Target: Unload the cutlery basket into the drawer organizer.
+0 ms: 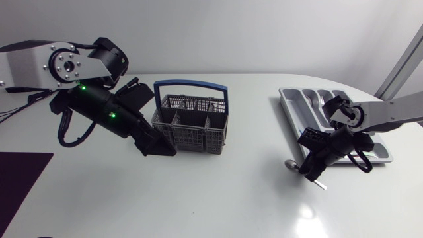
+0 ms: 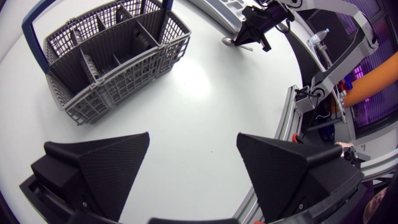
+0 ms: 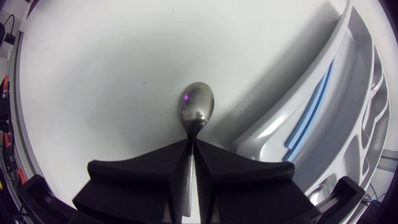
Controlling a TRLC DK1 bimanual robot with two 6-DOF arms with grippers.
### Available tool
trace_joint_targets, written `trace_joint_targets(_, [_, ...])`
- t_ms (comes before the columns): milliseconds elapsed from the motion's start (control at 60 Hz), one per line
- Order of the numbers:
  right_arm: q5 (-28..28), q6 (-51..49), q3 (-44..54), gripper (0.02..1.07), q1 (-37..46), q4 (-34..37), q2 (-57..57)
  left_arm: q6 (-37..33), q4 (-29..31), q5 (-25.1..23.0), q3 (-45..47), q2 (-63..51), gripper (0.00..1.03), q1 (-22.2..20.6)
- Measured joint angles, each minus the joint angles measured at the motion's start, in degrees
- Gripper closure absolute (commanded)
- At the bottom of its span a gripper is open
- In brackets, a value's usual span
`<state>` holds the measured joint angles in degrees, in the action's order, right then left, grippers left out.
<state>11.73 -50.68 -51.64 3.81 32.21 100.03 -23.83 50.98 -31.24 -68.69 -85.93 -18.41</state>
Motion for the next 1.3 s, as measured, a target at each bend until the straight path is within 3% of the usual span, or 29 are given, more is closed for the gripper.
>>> trace_joint_targets(317, [2.89,-7.56,1.81,1.00,1.16,8.83,-11.45,-0.02,-0.07,0.00,0.52,1.86,0.05,0.00])
trace_joint_targets(617, [4.57,-23.30,-3.65,1.01,14.82,14.10,-11.93,0.00,-0.09,0.00,1.27,3.06,0.05,0.00])
trace_joint_targets(917, [7.34,-44.15,-15.19,1.01,27.12,14.56,-1.90,0.02,-0.09,0.00,1.27,3.06,0.05,-0.02])
trace_joint_targets(1133, [8.00,-56.19,-21.00,1.01,29.73,14.05,4.02,0.31,-0.13,0.02,1.27,3.06,0.05,-0.13])
trace_joint_targets(1300, [5.97,-63.84,-21.27,1.01,30.08,8.59,7.50,1.14,-0.15,0.22,1.27,3.06,0.05,-0.42])
